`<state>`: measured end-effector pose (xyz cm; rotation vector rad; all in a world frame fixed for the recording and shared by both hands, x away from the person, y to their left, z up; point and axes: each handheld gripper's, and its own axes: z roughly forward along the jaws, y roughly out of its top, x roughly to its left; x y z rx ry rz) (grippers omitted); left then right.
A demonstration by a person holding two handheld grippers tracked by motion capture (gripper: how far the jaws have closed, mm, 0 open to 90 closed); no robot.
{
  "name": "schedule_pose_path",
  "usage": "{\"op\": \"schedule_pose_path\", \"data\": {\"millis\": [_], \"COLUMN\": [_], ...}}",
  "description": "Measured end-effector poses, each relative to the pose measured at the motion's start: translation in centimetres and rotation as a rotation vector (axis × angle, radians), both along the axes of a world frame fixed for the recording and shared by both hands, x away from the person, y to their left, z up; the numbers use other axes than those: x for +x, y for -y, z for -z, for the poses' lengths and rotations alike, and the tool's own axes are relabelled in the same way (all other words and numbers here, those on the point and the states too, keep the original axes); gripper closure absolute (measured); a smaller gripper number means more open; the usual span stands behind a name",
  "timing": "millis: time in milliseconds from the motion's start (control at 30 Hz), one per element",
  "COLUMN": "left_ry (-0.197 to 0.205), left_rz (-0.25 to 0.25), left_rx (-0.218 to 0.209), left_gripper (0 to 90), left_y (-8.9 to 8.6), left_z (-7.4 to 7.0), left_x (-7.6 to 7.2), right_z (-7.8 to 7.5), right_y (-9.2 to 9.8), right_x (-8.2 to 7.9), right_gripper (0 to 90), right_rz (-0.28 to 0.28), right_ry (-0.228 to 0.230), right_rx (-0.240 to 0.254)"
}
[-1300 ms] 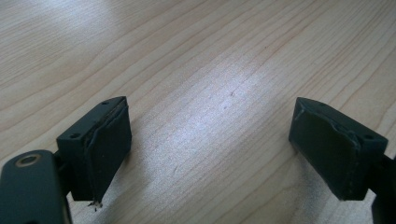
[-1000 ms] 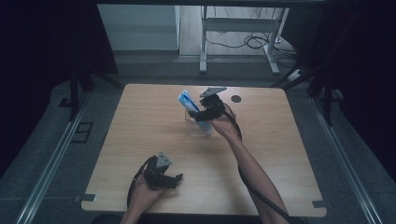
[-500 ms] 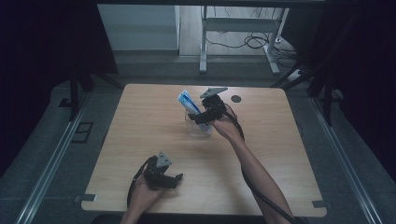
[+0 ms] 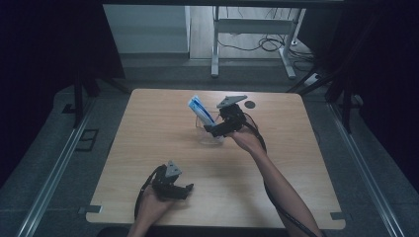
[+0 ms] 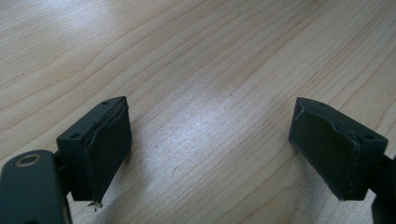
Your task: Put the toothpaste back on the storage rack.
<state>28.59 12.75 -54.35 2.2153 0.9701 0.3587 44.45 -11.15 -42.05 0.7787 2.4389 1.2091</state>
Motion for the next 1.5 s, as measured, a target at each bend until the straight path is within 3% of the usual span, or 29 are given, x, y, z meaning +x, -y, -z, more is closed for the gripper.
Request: {"op": "schedule_pose_path", "data": {"millis": [500,1100,1500], "left_ry": [0.001,0.001,0.002], "left_rz": [0.002,0.001,0.001], "left_rx": [0.002,0.002,0.001], "left_gripper": [13.2,13.2,13.2], "left_y": [0.0,0.0,0.0], "left_z": [0.0,0.0,0.0], "left_x": [0.0,0.0,0.0], "right_z": [-0.2,0.2,1.7], "right_y": [2.0,4.8,6.7], "right_x": [-2.6,-5.9,-7.5], "right_gripper": [5.3,5.8,1.6], "right_rz": [0.003,0.009,0.038], "right_ry": [-0.014,0.012,-0.008], "right_rx": [0.008,0.008,-0.003]}}
